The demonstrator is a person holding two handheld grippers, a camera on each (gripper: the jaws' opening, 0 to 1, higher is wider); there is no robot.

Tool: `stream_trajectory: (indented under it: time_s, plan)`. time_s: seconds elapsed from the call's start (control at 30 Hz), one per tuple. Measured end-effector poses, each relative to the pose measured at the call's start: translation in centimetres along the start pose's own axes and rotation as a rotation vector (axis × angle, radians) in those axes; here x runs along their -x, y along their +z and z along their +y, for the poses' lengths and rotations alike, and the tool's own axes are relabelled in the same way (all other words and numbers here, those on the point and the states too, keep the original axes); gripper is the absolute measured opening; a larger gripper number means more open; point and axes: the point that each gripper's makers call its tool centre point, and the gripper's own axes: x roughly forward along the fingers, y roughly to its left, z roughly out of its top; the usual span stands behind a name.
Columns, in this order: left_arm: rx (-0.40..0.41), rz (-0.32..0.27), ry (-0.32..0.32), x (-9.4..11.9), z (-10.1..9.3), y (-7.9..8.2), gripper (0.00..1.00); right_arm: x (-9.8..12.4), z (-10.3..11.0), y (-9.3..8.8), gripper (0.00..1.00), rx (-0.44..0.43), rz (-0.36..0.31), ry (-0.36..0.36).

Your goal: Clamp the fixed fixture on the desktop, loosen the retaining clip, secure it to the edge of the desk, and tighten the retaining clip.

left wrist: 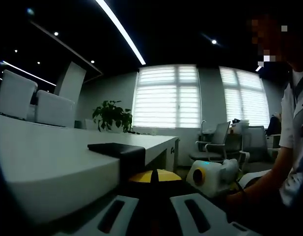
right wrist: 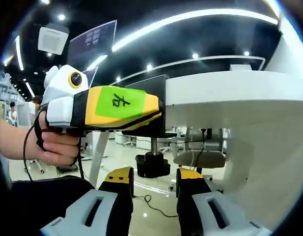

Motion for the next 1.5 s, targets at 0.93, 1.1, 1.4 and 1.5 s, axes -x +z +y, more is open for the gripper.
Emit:
stream_trajectory:
  time_s: [0.93,1.1,1.4,1.5]
  plan:
    - [-0.008,0.007,0.005,0.0,-0.6,0.0,0.01,-2.0,0.8,1.2,0.26,0.041,-0.009,0.089]
    - [-0.006,0.006,0.004,0.1,-0.4,0.0,0.01,-1.8,0.9,1.2,0.27,0.085,0.005,0.101]
    - [-0.012,0.009,0.006,0.0,-0.5,0.0,0.01,-0.4,0.2,0.5,0.32,-0.003,-0.015,-0.096]
    - [-0.01,0.007,0.007,0.0,-0.5,0.0,0.01,-0.8,0.1,0.5,0.32,0.009,-0.012,-0.119]
